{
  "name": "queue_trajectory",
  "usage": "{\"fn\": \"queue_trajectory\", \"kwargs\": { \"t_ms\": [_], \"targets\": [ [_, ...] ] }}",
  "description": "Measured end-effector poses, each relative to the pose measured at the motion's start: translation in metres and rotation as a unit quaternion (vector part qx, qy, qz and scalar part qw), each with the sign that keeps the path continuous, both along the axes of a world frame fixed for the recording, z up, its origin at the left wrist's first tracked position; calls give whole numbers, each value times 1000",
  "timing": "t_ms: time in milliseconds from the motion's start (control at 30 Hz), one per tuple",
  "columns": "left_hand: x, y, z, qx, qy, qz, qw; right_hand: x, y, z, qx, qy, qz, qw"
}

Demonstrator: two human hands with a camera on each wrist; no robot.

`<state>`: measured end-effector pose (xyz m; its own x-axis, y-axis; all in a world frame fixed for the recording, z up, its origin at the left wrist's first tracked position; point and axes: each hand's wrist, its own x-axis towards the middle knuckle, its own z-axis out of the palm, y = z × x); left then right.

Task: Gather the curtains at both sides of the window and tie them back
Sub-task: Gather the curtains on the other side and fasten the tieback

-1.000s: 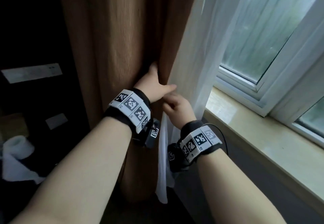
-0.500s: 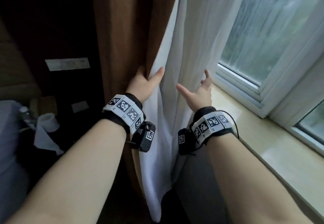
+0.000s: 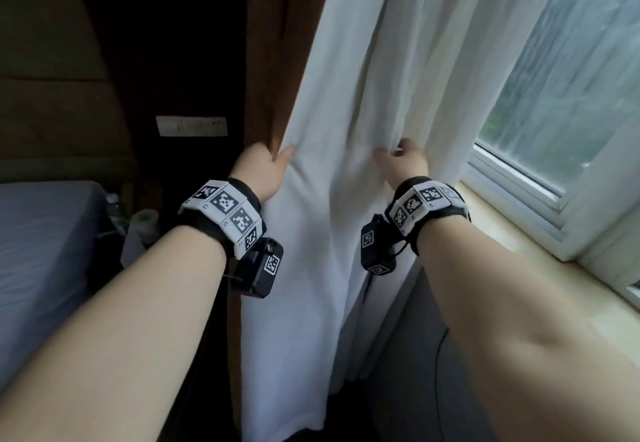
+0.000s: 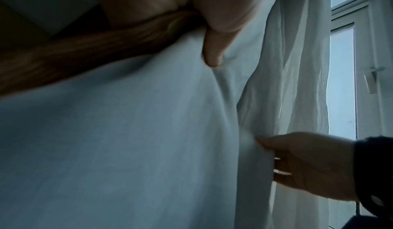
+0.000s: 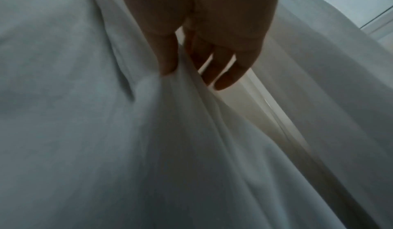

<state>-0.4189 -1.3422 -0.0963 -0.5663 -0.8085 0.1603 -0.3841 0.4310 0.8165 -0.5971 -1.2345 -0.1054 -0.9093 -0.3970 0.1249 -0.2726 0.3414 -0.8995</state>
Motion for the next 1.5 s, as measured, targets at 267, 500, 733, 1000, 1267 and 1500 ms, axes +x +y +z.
{"fn": "queue_trajectory", "kwargs": {
  "t_ms": [267, 500, 733, 1000, 1267, 1500],
  "targets": [
    [-13, 0, 8, 18, -4, -17, 1000, 33, 0, -28, -119, 170, 37, 977],
    [-34, 8, 20, 140, 85, -111, 980, 56, -20, -38, 16, 313, 206, 927],
    [-55, 2, 41, -11, -29, -67, 997, 58, -10, -53, 109, 302, 299, 899],
    [-53, -19, 30, -40, -3, 8, 999, -7, 10, -21, -9, 160, -92, 983],
    [-48, -20, 24, -15, 28, -29, 999, -16, -28, -2, -43, -41, -19, 998],
    [-55, -28, 25, -9, 34, -5, 999, 30, -12, -9, -92, -83, 185, 975]
  ]
}}
